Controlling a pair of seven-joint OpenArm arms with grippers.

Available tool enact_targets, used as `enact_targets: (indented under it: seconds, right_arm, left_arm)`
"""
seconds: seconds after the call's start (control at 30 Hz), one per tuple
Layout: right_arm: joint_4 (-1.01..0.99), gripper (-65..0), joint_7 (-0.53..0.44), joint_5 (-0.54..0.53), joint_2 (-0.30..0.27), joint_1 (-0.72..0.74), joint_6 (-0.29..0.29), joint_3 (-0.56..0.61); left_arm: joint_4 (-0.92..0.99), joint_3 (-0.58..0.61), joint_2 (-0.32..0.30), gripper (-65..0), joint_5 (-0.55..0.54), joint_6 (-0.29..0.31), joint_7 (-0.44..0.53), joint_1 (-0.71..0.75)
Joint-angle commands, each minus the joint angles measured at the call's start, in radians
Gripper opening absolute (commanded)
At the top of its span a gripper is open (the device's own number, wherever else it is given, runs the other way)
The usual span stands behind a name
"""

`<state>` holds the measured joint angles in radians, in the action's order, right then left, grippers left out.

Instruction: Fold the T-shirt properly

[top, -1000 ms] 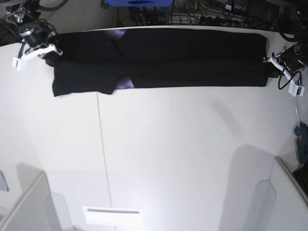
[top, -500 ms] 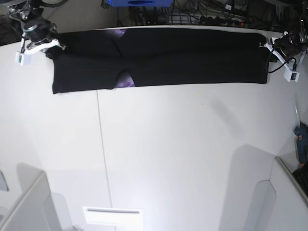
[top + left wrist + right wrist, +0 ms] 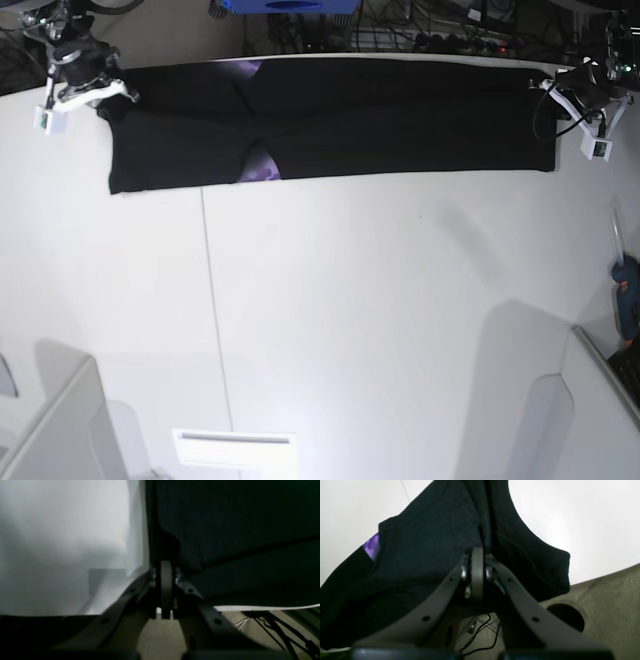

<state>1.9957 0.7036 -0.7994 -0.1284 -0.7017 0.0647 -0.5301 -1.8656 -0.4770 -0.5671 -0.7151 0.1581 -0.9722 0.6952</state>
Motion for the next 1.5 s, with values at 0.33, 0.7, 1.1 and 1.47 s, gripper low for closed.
enact_targets:
  seconds: [0.33,0.7,1.1,1.47]
  right_arm:
    - [0.015,-38.7,-0.028,-0.002,-0.009,-0.017,0.008,-0.015]
    - [0.001,-65.0,-0.100,-0.002,-0.007,0.023,0.275,0.028]
    - [-0.249,-65.0,-0.100,0.001,-0.017,0.156,0.234,0.109]
    - [-0.408,-65.0,-0.100,0.199,-0.012,0.348,0.232,0.104]
  left_arm:
    - [-0.016,-0.073,-0.008,-6.6,-0.010,-0.001,0.012,0.010]
    - [-0.067,-0.225,0.149,-65.0,-0.004,0.103,0.006,0.001]
    - [0.154,-0.091,0.174,-65.0,-0.001,0.102,0.009,-0.107]
    - [0.245,0.014,0.155,-65.0,0.147,0.100,0.006,-0.297]
